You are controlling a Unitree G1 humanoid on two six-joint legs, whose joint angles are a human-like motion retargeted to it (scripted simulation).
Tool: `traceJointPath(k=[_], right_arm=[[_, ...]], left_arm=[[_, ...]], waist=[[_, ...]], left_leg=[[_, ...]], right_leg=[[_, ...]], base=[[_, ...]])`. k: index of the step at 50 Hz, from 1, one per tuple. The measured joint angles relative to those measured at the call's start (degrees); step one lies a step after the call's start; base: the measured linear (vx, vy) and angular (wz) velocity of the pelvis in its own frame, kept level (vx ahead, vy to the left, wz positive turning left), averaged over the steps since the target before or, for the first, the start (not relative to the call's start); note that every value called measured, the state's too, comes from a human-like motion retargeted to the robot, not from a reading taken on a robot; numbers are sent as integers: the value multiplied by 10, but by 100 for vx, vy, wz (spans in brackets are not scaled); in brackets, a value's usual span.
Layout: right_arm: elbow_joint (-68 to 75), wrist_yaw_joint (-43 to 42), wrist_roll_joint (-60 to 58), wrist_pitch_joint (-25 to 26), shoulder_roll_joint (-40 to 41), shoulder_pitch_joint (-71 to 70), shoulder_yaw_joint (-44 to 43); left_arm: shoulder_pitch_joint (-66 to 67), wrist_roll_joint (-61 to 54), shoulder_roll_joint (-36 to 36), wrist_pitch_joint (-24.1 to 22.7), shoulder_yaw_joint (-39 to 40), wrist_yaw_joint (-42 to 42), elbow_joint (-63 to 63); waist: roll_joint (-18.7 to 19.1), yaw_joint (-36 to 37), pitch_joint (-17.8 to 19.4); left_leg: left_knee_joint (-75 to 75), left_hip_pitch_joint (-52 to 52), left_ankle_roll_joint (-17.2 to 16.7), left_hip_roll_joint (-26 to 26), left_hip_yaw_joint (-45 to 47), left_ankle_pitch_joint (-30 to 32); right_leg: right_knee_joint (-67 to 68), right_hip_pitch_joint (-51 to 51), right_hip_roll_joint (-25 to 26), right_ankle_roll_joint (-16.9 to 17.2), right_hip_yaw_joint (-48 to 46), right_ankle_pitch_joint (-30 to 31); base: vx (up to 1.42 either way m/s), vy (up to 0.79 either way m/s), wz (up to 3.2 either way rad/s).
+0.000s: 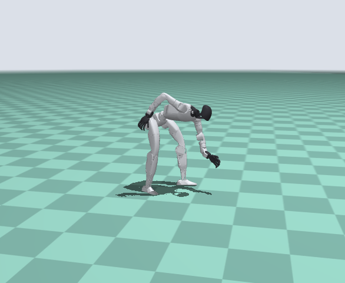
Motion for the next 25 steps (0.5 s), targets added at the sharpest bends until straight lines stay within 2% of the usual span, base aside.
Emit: traceJointPath(k=[2,5,7,11,17,22,25], right_arm=[[21,-1,-13,8,7,-8,1],[50,-13,-67,67,-1,-19,-25],[67,-22,-88,72,11,-25,-37],[101,-40,-123,77,39,-37,-60],[140,-38,-134,82,81,-56,-65],[191,-6,-125,90,101,-75,-38],[224,11,-120,99,105,-84,-24]], left_arm=[[19,-1,3,2,13,-1,-12],[48,-40,6,23,42,22,-35],[69,-36,4,28,67,24,-38],[111,-21,-5,38,111,28,-42],[153,7,-14,50,159,16,-63],[141,24,-6,66,165,-22,-88],[110,31,2,79,151,-41,-101]], waist=[[10,8,0],[34,16,0],[47,18,-1],[70,20,-20],[86,36,-70],[97,59,-118],[114,71,-145]], left_leg=[[-35,62,-3,-10,-6,7],[-224,211,-13,-72,-14,84],[-258,274,-15,-78,-17,94],[-281,376,-18,-79,-22,91],[-283,511,-16,-77,-11,66],[-283,602,-12,-82,4,45],[-284,640,-13,-77,4,40]], right_leg=[[-37,71,4,4,-11,7],[-131,198,9,0,-19,37],[-149,263,15,4,-27,29],[-173,375,24,20,-40,13],[-184,511,24,57,-45,-5],[-174,591,17,89,-42,-20],[-165,624,23,95,-45,-30]], base=[[4,-14,63],[6,-17,65],[6,-17,50],[9,-17,43],[12,-15,13],[14,-11,-4],[12,-15,5]])
